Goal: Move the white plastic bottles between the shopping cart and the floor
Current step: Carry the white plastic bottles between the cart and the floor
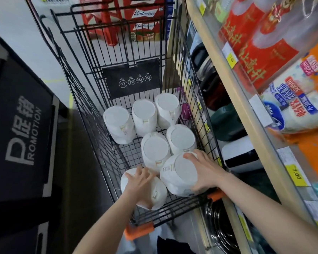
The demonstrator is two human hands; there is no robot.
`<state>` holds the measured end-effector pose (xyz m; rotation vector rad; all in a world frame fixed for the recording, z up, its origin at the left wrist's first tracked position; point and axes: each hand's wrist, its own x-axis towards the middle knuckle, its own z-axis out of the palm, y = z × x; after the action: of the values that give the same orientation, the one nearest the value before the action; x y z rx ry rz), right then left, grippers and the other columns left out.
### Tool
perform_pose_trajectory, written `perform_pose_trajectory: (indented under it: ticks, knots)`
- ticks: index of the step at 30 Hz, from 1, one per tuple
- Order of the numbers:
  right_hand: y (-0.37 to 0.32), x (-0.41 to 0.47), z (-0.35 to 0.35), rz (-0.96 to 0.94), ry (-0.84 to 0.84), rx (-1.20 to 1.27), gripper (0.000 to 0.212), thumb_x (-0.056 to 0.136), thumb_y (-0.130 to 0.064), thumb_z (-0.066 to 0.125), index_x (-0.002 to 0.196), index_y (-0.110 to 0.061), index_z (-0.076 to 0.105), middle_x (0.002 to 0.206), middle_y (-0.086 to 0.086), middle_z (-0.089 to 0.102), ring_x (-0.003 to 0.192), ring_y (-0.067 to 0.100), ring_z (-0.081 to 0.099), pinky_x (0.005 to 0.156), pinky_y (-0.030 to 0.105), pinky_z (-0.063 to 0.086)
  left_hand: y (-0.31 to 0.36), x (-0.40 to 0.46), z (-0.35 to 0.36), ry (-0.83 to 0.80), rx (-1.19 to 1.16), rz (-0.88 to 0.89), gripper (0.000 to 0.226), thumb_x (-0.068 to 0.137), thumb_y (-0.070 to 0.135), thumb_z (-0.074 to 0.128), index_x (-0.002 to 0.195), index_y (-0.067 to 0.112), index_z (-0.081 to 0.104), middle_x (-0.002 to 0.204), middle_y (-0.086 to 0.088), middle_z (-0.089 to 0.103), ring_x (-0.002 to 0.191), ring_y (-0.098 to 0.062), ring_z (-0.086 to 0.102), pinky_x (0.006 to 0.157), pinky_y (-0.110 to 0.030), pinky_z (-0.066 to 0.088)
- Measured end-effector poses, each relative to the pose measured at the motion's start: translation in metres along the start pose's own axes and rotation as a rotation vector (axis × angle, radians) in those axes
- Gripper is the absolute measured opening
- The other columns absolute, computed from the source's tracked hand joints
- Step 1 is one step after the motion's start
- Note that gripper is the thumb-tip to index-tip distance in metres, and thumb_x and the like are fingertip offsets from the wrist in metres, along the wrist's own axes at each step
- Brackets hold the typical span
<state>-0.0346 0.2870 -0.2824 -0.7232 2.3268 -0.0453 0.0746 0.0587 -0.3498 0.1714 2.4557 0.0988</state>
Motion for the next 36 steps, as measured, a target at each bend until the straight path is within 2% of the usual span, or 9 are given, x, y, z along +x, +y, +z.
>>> perform_pose_trajectory:
  ticks: [5, 8, 12, 17, 20, 23, 28, 31, 36]
  knots:
    - [-0.017, -0.009, 0.013, 0.0, 0.083, -0.121, 0.108, 0.06, -0.055, 0.071, 0.144, -0.03, 0.008, 0.145, 0.009, 0.007, 0.139, 0.031, 0.003, 0.115, 0.05, 0.013, -0.017, 0.01, -0.011, -0.051, 0.148, 0.182, 0.122, 0.054, 0.056, 0.08, 0.146, 0.027, 0.006, 0.146, -0.01, 0.021, 0.133, -0.032, 0.018, 0.098, -0.067, 0.031]
    - [-0.022, -0.001, 0.028, -0.02, 0.111, -0.175, 0.104, 0.059, -0.057, 0.068, 0.141, -0.028, 0.01, 0.147, 0.013, 0.002, 0.14, 0.034, -0.003, 0.116, 0.053, 0.008, -0.021, 0.012, -0.009, -0.072, 0.22, 0.248, 0.124, 0.057, 0.056, 0.081, 0.148, 0.021, 0.005, 0.151, -0.011, 0.016, 0.138, -0.032, 0.013, 0.105, -0.067, 0.022]
    - [-0.011, 0.008, 0.036, 0.001, 0.072, -0.041, 0.099, 0.057, -0.055, 0.074, 0.134, -0.022, 0.022, 0.148, 0.009, 0.0, 0.141, 0.03, -0.004, 0.118, 0.049, 0.004, -0.024, 0.009, -0.009, -0.017, 0.003, 0.184, 0.132, 0.058, 0.057, 0.081, 0.15, 0.014, -0.004, 0.158, -0.007, 0.005, 0.145, -0.027, 0.005, 0.115, -0.058, 0.008]
    - [-0.006, 0.01, 0.047, 0.012, 0.049, 0.006, 0.095, 0.058, -0.057, 0.079, 0.128, -0.016, 0.03, 0.153, 0.009, -0.007, 0.144, 0.026, -0.01, 0.118, 0.044, -0.007, 0.004, 0.012, -0.013, 0.01, -0.208, 0.143, 0.11, 0.069, 0.056, 0.073, 0.149, 0.013, 0.011, 0.149, -0.004, 0.034, 0.141, -0.022, 0.023, 0.114, -0.06, -0.004]
    - [0.0, 0.015, 0.048, 0.007, 0.045, 0.057, 0.088, 0.058, -0.056, 0.079, 0.122, -0.017, 0.032, 0.154, 0.006, -0.01, 0.144, 0.024, -0.014, 0.117, 0.042, -0.009, 0.021, 0.024, -0.003, 0.085, -0.264, 0.051, 0.095, 0.074, 0.05, 0.067, 0.145, 0.013, 0.015, 0.127, -0.002, 0.056, 0.13, -0.024, 0.039, 0.114, -0.055, 0.007]
    - [0.007, 0.015, 0.057, -0.006, 0.028, 0.085, 0.082, 0.059, -0.054, 0.079, 0.117, -0.017, 0.033, 0.155, 0.002, -0.014, 0.143, 0.021, -0.017, 0.116, 0.041, -0.01, 0.018, 0.036, 0.002, 0.164, -0.256, 0.014, 0.078, 0.077, 0.042, 0.059, 0.14, 0.019, 0.019, 0.111, 0.002, 0.063, 0.118, -0.024, 0.05, 0.109, -0.048, 0.02]
    - [0.022, 0.03, 0.063, 0.02, -0.058, 0.15, 0.074, 0.061, -0.047, 0.081, 0.106, -0.021, 0.028, 0.156, 0.003, -0.014, 0.144, 0.02, -0.015, 0.119, 0.042, 0.005, 0.003, 0.042, 0.002, 0.171, -0.22, 0.078, 0.094, 0.079, 0.057, 0.06, 0.149, 0.022, 0.007, 0.127, 0.002, 0.057, 0.124, -0.022, 0.045, 0.111, -0.041, 0.018]
    - [0.019, 0.029, 0.055, 0.032, -0.101, 0.127, 0.072, 0.063, -0.043, 0.082, 0.103, -0.022, 0.026, 0.157, 0.004, -0.014, 0.145, 0.023, -0.01, 0.119, 0.043, 0.008, 0.001, 0.037, 0.005, 0.16, -0.241, 0.091, 0.091, 0.082, 0.058, 0.058, 0.15, 0.02, 0.009, 0.135, 0.0, 0.052, 0.128, -0.022, 0.042, 0.114, -0.04, 0.015]
    - [0.011, 0.013, 0.034, 0.103, -0.153, 0.137, 0.08, 0.071, -0.032, 0.077, 0.137, -0.02, 0.031, 0.156, 0.002, -0.005, 0.143, 0.024, 0.003, 0.117, 0.041, 0.015, -0.007, 0.021, -0.017, 0.152, -0.333, 0.101, 0.079, 0.084, 0.048, 0.062, 0.148, 0.025, 0.021, 0.138, -0.001, 0.045, 0.123, -0.021, 0.044, 0.102, -0.034, 0.037]
